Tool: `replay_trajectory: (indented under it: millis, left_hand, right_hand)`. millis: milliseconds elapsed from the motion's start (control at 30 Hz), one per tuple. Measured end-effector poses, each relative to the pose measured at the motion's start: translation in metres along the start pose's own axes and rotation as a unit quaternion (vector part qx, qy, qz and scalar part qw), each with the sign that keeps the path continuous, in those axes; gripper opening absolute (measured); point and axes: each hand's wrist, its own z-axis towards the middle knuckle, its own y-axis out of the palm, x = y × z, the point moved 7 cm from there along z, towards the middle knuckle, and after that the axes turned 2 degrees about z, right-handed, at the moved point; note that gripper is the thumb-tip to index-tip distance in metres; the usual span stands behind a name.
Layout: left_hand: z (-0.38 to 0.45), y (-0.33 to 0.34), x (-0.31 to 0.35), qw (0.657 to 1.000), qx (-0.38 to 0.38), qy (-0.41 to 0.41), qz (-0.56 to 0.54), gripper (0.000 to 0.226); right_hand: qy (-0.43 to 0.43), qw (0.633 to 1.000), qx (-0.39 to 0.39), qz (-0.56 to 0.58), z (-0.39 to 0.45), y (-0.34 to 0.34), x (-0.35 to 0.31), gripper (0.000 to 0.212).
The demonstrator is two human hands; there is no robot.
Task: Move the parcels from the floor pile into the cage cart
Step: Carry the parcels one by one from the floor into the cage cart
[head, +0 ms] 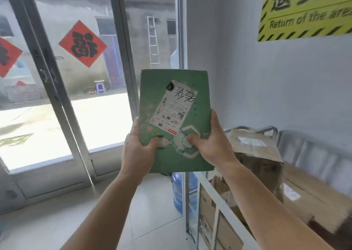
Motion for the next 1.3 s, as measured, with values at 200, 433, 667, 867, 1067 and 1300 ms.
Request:
replay_trajectory:
  millis: [200,433,667,867,1067,1300]
  left_hand:
    - [0.039,0.104,0.046,0.996,-0.079,0.047,-0.008,0.068]
    - [0.072,0.231,0.087,0.975,-0.202,0.075,-0.062,0.074]
    - [0.081,0.338,0.123,0.935,-0.318,0.119,-0.099,0.066]
    - [0.057,0.42,0.145,0.897,-0.403,0.156,-0.094,0.064]
    - [0.028,0.504,0.148,0.865,-0.468,0.171,-0.051,0.059]
    - [-0.012,0.615,0.124,0.816,-0.552,0.158,0.069,0.056]
  right_hand:
    - [0.027,0.994,0.094,-0.058,0.038,-0.091,0.034,0.099]
    - [0.079,0.968,0.212,-0.113,0.06,-0.188,0.072,0.103]
    - [0.138,0.925,0.315,-0.163,0.054,-0.263,0.093,0.099]
    - [0.178,0.88,0.412,-0.155,0.027,-0.313,0.126,0.069]
    - [0.234,0.859,0.438,-0.124,0.011,-0.362,0.183,0.056]
    - [0.332,0.843,0.415,-0.078,-0.008,-0.408,0.287,0.045]
